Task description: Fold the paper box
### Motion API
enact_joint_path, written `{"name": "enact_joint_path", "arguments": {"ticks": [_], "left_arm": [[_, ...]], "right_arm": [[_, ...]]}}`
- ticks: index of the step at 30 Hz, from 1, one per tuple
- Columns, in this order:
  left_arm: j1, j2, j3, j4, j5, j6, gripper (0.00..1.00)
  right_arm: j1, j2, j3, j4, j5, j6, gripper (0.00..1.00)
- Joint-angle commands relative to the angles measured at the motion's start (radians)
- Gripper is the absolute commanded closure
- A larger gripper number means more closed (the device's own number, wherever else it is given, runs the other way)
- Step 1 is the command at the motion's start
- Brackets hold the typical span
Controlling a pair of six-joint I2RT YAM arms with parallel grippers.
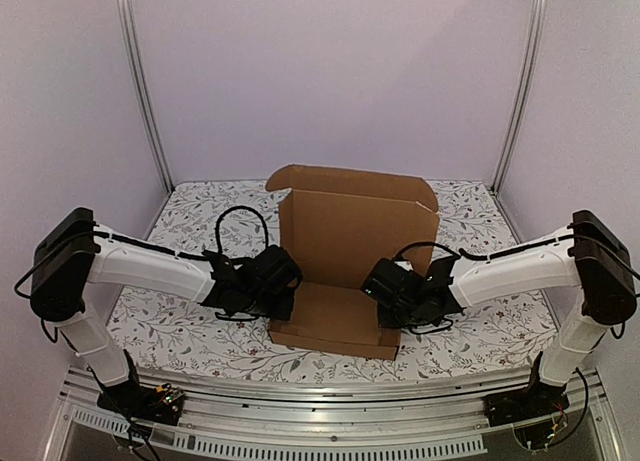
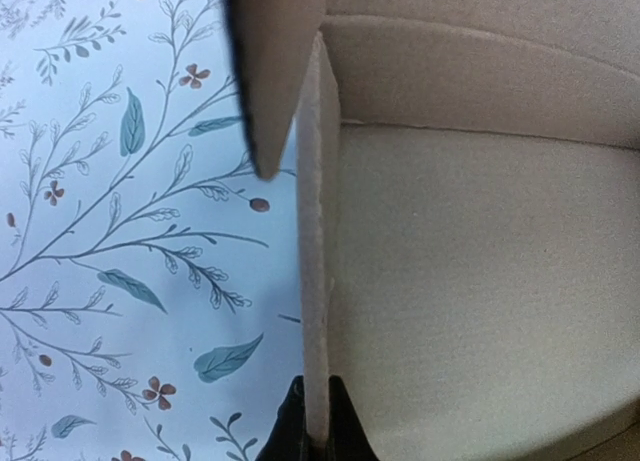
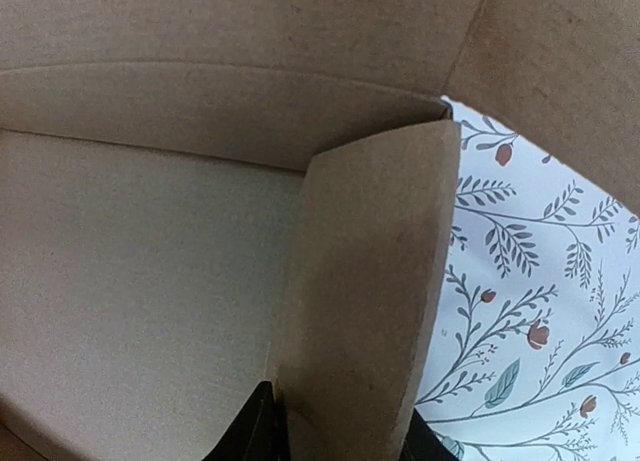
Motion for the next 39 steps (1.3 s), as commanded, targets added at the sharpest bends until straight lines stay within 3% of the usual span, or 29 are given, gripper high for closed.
{"name": "enact_joint_path", "arguments": {"ticks": [1,5,9,21,30,39], "left_arm": [[-0.031,0.014,0.013,-0.025,0.006,0.008,1.0],[-0.038,0.013,0.013,-0.029,0.003,0.004,1.0],[-0.04,0.011,0.013,-0.038,-0.003,0.003,1.0],[-0.042,0.036,0.053,-0.067,-0.033,0.016,0.99],[-0.042,0.114,0.14,-0.136,-0.106,0.055,0.79],[-0.042,0.214,0.217,-0.167,-0.102,0.072,0.83]], "right_arm": [[-0.005,0.036,0.031,-0.015,0.071,0.009,0.68],[-0.012,0.089,0.061,-0.04,0.075,0.025,0.71],[-0.012,0.137,0.08,-0.056,0.063,0.028,1.0],[0.005,0.16,0.084,-0.098,0.091,0.024,1.0],[0.03,0.168,0.095,-0.099,0.091,0.017,1.0],[0.036,0.162,0.086,-0.094,0.088,0.01,1.0]]}}
